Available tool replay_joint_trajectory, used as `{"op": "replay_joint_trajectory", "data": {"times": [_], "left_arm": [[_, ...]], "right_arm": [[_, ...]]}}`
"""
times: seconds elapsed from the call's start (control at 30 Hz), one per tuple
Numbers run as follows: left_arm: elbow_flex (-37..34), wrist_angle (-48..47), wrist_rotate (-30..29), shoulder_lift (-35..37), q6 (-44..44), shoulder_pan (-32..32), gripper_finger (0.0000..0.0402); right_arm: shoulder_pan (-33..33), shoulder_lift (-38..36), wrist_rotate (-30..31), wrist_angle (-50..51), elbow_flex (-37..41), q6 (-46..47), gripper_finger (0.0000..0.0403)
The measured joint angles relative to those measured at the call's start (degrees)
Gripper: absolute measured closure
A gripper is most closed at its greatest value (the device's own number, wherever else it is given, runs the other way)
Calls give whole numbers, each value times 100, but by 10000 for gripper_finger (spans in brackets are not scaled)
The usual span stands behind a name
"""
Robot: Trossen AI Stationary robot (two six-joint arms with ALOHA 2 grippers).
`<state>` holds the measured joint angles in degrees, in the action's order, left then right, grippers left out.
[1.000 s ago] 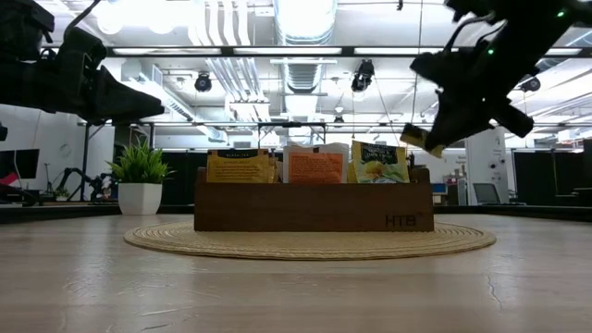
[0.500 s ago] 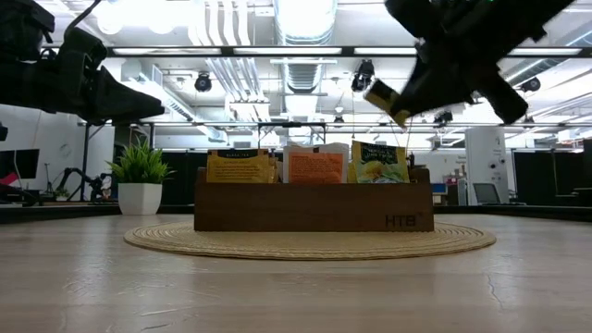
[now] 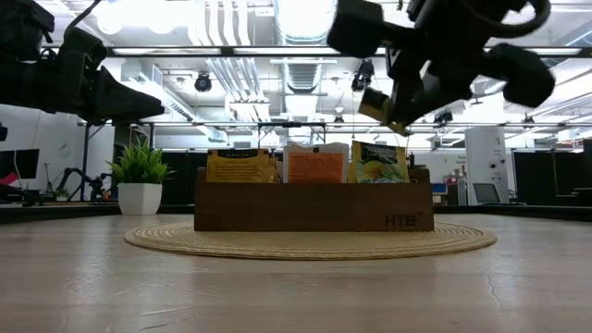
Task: Pick & Place Tea
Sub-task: Put the lemon tea sachet into the right section of the wooden organizer
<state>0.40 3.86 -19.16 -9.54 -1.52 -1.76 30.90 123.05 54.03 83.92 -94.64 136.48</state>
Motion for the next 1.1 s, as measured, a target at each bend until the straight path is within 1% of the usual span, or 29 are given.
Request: {"op": "replay_joint_trajectory", "data": {"times": [0.07,0.17,0.37,0.57,0.9,1.1], "left_arm": [[0,0,-2,0,0,0,199],[0,0,-2,0,0,0,199],[-1,0,-2,0,1,1,199],[-2,0,-2,0,1,2,199],[-2,0,-2,0,2,7,199],[-2,0,-2,0,0,7,199]], "right_arm": [[-41,223,-188,297,-435,29,384],[-109,461,15,391,-905,1,384],[-323,866,13,611,-1377,-38,382],[-517,943,-128,597,-1270,-14,378],[-626,936,-170,466,-1188,-3,376],[-697,930,-386,404,-1059,-7,375]]}}
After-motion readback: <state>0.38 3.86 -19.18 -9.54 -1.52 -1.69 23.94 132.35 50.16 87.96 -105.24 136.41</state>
